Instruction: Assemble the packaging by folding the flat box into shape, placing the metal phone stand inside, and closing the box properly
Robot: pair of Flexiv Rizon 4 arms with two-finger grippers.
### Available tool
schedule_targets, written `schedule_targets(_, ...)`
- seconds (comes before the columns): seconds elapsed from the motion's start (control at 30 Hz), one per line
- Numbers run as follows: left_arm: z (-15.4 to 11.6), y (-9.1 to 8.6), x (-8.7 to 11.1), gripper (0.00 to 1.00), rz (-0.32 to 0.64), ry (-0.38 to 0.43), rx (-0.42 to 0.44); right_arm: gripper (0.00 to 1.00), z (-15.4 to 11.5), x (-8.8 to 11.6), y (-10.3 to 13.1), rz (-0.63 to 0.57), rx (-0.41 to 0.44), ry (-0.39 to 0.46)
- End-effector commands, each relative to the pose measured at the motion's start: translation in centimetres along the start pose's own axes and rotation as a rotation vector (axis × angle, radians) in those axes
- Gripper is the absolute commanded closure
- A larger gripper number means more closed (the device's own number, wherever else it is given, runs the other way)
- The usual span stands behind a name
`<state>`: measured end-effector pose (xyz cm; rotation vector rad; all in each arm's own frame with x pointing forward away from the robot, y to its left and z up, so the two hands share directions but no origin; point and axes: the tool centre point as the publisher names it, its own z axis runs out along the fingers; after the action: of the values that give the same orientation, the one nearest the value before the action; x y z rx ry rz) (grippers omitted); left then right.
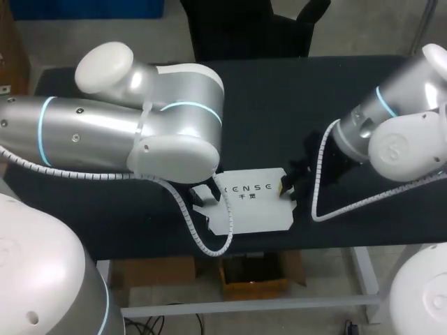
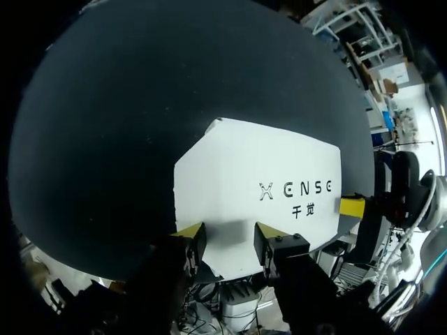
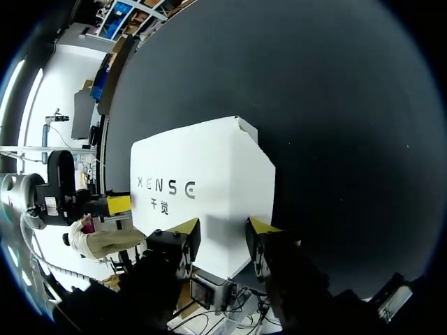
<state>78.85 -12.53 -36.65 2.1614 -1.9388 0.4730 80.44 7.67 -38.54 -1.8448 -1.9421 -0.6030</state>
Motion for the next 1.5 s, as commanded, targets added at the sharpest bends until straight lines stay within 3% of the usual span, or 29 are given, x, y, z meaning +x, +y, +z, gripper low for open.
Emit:
schedule_targets(0.03, 0.35, 0.33, -0.04, 0.55, -0.004, 0.004, 0.015, 0.59, 0.02, -0.55, 0.19, 0.018, 0.004, 0.026)
schedule_targets(1.13, 0.58, -0.12, -0.42, 0.58, -0.054, 0.022, 0.012, 0.6, -0.25, 0.05, 0.45, 0.035, -0.021, 0.063)
schedule_targets(1.3, 0.58, -0.12, -0.42, 0.55, -0.054, 0.022, 0.012, 0.59, -0.25, 0.05, 0.45, 0.035, -0.021, 0.063)
schedule_targets(1.5, 0.57, -0.01, -0.48, 0.61, -0.054, 0.024, 0.016, 0.58, -0.12, 0.05, 0.42, 0.036, -0.021, 0.063)
